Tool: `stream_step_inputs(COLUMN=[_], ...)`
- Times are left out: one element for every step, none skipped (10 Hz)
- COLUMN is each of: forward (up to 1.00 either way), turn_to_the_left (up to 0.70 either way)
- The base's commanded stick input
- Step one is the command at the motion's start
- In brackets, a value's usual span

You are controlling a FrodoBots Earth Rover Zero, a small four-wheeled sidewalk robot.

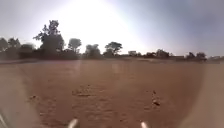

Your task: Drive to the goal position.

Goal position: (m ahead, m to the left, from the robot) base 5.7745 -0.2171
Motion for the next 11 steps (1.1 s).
stream_step_inputs(forward=[1.0,1.0,1.0,1.0,1.0,1.0,1.0,1.0,1.0,1.0,1.0], turn_to_the_left=[0.0,0.0,0.0,0.0,0.0,0.0,0.0,0.0,0.0,0.0,0.0])
